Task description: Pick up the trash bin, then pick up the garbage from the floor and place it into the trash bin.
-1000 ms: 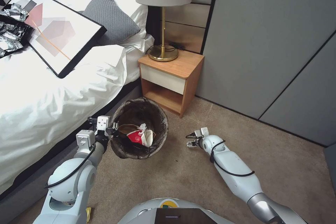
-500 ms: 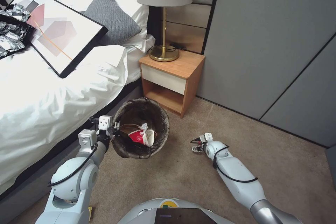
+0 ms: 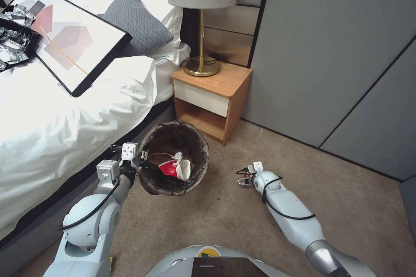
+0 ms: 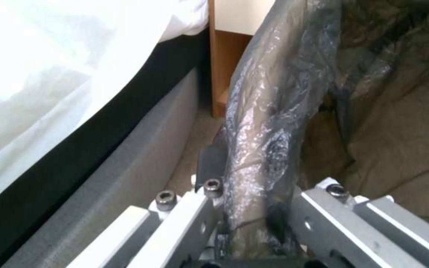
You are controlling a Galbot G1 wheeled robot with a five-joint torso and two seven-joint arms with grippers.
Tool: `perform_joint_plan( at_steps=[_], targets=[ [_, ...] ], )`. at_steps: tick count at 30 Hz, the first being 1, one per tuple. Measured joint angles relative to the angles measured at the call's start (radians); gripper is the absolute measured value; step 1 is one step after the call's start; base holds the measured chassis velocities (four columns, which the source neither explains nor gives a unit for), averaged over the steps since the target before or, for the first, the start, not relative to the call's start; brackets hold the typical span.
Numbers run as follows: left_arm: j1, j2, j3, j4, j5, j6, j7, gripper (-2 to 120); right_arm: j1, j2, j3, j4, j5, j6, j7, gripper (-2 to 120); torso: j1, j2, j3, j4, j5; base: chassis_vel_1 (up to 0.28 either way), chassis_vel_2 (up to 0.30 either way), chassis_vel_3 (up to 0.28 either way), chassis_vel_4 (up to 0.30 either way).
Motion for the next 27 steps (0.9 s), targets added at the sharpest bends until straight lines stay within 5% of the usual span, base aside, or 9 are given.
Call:
perform_joint_plan(
  at_steps=[27],
  targets=[
    [-0.012,0.006,-0.005,0.007,-0.004,0.0,0.001,0,-0.035,-0.029,0.002,0.047,0.023,-0.012,-0.002,93,0.0,-0.001,0.001,0.0016,0.0022,0.0,0.0,0.0,0.0]
  ],
)
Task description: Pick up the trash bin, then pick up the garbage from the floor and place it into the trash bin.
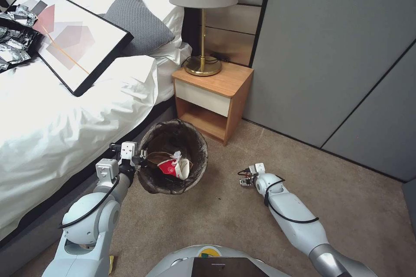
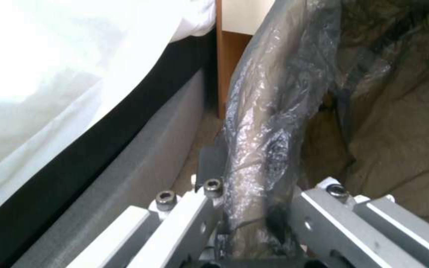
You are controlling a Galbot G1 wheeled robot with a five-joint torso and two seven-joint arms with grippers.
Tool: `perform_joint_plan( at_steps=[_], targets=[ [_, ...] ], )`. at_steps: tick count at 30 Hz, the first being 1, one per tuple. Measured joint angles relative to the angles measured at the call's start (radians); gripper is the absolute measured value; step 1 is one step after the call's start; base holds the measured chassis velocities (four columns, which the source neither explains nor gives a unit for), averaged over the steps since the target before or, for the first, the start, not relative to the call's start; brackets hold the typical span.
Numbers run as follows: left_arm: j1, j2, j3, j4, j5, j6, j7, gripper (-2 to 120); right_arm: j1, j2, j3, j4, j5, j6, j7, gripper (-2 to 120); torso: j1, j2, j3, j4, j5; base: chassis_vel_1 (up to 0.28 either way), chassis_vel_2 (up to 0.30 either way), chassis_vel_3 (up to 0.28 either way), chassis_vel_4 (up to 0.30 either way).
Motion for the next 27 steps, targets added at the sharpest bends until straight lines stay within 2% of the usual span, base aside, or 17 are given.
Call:
perform_joint_plan(
  at_steps=[11,13,15,17,18,21,23,26,27],
  targets=[
    [0.001,0.001,0.0,0.0,-0.001,0.0,0.0,0,-0.019,-0.044,-0.002,0.072,0.038,-0.026,0.015,68,0.0,0.0,0.0,-0.001,-0.0013,0.0,0.0,0.0,0.0],
    [0.002,0.002,0.0,0.0,-0.001,0.0,0.0,0,-0.014,-0.061,-0.003,0.078,0.047,-0.028,0.017,58,0.0,0.0,0.0,-0.001,-0.0015,0.0,0.0,0.0,0.0],
    [0.002,0.001,0.0,0.0,-0.001,0.0,0.0,0,-0.012,-0.065,-0.003,0.079,0.049,-0.028,0.018,55,0.0,0.0,0.0,-0.0011,-0.0017,0.0,0.0,0.0,0.0],
    [0.001,-0.001,0.003,0.0,0.0,0.0,0.0,0,-0.006,-0.07,-0.003,0.076,0.053,-0.028,0.018,44,0.0,0.0,0.0,-0.0012,-0.0015,0.0,0.0,0.0,0.0],
    [0.001,-0.001,0.003,0.0,0.0,0.0,0.0,0,-0.006,-0.07,-0.003,0.076,0.053,-0.028,0.018,44,0.0,0.0,0.0,-0.0012,-0.0015,0.0,0.0,0.0,0.0],
    [0.0,-0.003,0.004,0.001,0.001,0.0,0.0,0,-0.006,-0.068,-0.002,0.072,0.053,-0.028,0.016,30,0.0,0.0,0.0,-0.0009,-0.0013,0.0,0.0,0.0,0.0],
    [0.0,-0.003,0.004,0.002,0.001,0.0,0.0,0,-0.006,-0.067,-0.002,0.069,0.053,-0.028,0.016,27,0.0,0.001,0.0,-0.0009,-0.0013,0.0,0.0,0.0,0.0],
    [0.0,-0.003,0.003,0.003,0.001,0.0,0.002,0,0.003,-0.061,-0.005,0.054,0.05,-0.026,0.013,11,0.0,0.001,-0.001,-0.0009,-0.0013,0.0,0.0,0.0,0.0],
    [0.0,-0.003,0.003,0.003,0.001,0.0,0.002,0,0.003,-0.061,-0.005,0.054,0.05,-0.026,0.013,11,0.0,0.001,-0.001,-0.0009,-0.0013,0.0,0.0,0.0,0.0]
  ],
)
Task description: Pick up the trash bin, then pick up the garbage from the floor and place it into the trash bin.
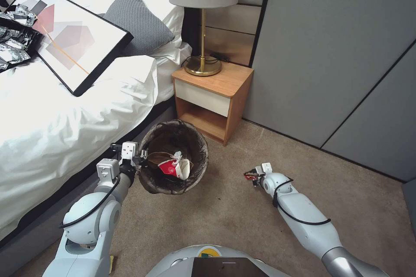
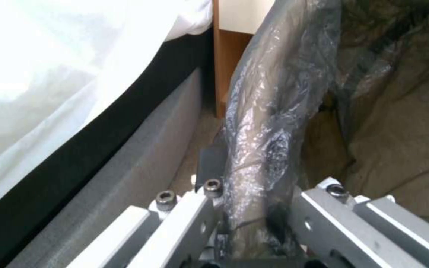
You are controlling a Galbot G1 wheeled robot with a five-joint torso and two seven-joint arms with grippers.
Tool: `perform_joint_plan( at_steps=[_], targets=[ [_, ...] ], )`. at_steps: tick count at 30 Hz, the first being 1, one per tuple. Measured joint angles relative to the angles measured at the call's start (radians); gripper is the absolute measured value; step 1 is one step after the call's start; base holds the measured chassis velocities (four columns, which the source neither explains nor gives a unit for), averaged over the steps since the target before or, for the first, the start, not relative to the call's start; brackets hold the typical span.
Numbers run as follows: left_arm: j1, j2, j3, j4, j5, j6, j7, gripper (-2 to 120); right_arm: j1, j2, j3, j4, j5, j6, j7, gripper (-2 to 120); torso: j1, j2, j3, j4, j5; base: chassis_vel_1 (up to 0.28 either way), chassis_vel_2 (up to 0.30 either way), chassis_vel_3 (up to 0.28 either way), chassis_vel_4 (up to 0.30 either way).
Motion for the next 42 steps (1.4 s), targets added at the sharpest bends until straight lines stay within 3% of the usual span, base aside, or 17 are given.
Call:
perform_joint_plan(
  at_steps=[2,18,33,42],
  targets=[
    [0.001,-0.001,-0.001,0.0,0.0,0.0,0.0,0,0.011,0.001,-0.006,-0.01,-0.002,0.001,-0.001,0,0.0,0.0,0.0,-0.0001,-0.0001,0.0,0.0,0.0,0.0],
    [-0.002,-0.004,-0.002,0.007,0.001,-0.003,0.001,0,0.013,-0.015,-0.011,-0.009,-0.011,0.002,0.015,0,0.0,0.0,0.0,-0.0002,-0.0003,0.0,0.0,0.0,0.0],
    [-0.009,-0.003,-0.004,0.013,0.0,-0.005,0.0,0,-0.018,-0.044,-0.023,0.02,-0.021,0.003,0.02,54,0.0,0.0,0.0,-0.0002,-0.0003,0.0,0.0,0.0,0.0],
    [-0.014,-0.005,-0.003,0.021,-0.001,-0.005,0.0,0,-0.036,-0.125,-0.042,0.12,-0.006,0.0,0.008,87,0.0,0.0,0.0,0.0,0.0003,0.0,0.0,0.0,0.0]
  ],
)
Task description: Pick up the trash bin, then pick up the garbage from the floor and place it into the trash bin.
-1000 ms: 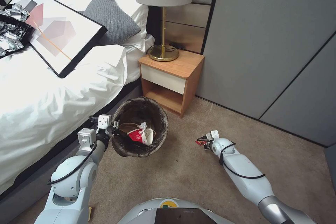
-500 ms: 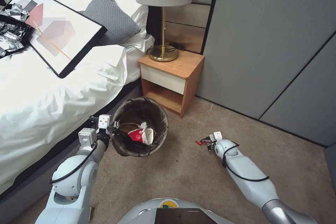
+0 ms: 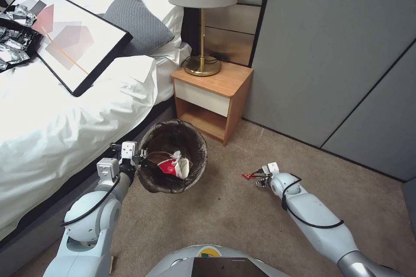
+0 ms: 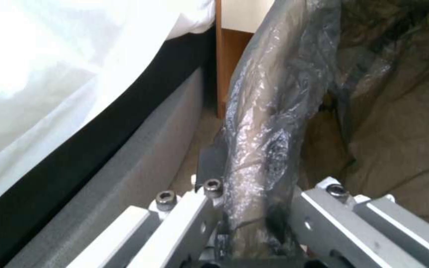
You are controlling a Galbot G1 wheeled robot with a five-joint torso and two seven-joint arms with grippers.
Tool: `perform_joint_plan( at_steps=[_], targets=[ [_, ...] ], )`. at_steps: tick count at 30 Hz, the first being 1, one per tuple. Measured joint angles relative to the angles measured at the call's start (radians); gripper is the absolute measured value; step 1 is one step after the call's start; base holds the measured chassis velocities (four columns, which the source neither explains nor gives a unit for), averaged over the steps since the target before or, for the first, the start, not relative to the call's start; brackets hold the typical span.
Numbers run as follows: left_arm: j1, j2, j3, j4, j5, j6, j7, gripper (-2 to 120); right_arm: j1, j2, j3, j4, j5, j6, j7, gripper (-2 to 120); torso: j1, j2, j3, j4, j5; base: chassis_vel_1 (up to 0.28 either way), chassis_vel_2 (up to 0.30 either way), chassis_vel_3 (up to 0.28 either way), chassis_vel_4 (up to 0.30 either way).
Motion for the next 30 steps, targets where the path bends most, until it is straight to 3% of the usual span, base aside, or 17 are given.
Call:
perform_joint_plan(
  at_steps=[2,6,19,30],
  targets=[
    [-0.002,-0.001,0.001,0.001,0.0,0.0,0.0,0,-0.004,-0.027,-0.012,0.029,-0.015,0.0,-0.025,96,0.0,0.0,0.0,-0.0001,0.0,0.0,0.0,0.0,0.0],
    [-0.003,-0.001,0.001,0.001,-0.001,0.0,0.0,0,0.001,-0.055,-0.039,0.07,-0.045,0.0,-0.063,100,0.0,0.0,0.0,-0.0001,0.0,0.0,0.0,0.0,0.0],
    [0.001,0.001,-0.004,-0.001,-0.004,-0.002,0.0,0,0.074,-0.083,-0.171,0.091,-0.069,0.0,-0.109,100,0.0,0.0,0.0,0.0,-0.0003,0.0,0.0,0.0,0.0],
    [0.003,0.007,-0.009,-0.005,-0.007,-0.002,0.0,0,0.1,-0.037,-0.229,0.013,-0.09,0.022,-0.118,100,0.0,0.0,0.0,-0.0001,-0.0003,0.0,0.0,0.0,0.0]
  ],
)
